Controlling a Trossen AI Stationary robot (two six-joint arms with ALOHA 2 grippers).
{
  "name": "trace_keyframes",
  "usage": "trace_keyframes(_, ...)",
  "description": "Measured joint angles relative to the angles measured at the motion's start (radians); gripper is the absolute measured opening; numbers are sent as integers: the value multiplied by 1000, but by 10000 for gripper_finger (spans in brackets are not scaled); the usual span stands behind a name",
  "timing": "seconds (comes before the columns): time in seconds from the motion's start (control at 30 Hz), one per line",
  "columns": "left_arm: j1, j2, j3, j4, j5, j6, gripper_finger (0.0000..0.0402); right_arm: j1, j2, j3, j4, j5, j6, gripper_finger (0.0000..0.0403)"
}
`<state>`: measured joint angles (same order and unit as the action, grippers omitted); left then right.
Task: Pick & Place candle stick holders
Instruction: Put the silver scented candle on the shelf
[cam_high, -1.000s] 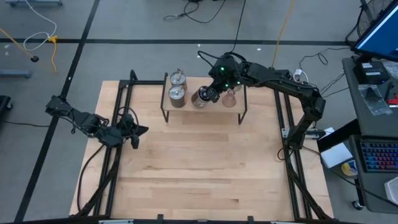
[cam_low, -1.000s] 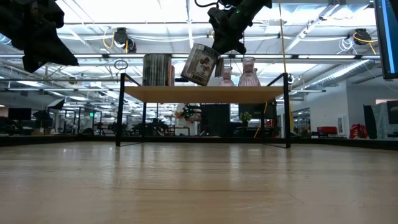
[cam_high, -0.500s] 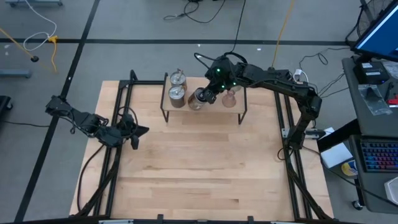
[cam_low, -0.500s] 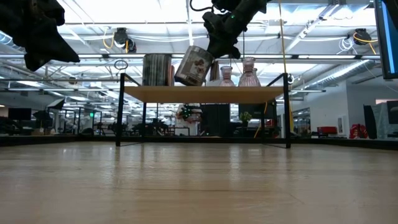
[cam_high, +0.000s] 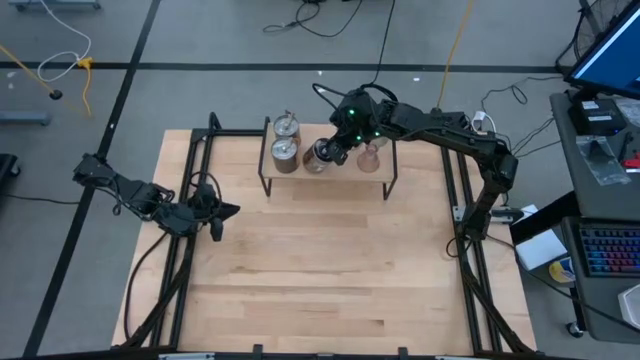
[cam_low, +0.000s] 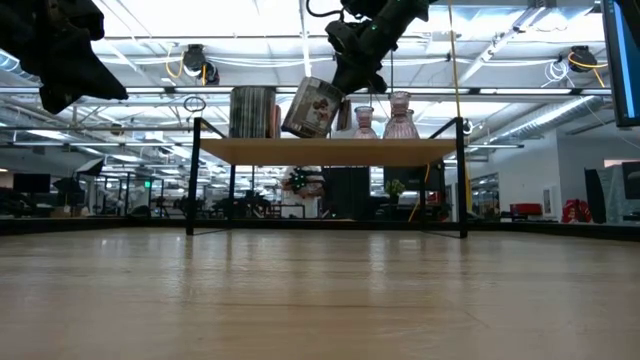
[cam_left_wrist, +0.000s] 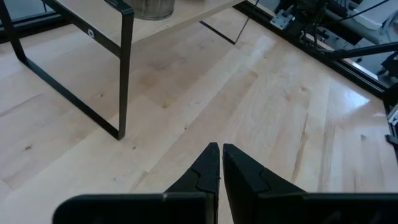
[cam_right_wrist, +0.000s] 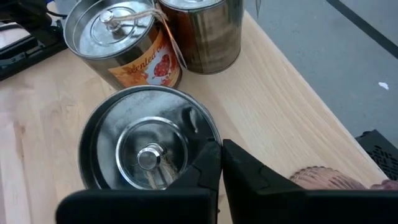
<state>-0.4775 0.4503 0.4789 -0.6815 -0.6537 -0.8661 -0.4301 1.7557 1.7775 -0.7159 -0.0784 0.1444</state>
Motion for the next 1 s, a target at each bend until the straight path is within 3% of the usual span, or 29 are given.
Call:
trace_keyframes(0.7,0,0,0,0,1,0,21,0,-1,0,53,-2,-3,50)
trace_keyframes(1.0,0,0,0,2,1,-1,21,58,-47,-1,-63,-23,-38,40)
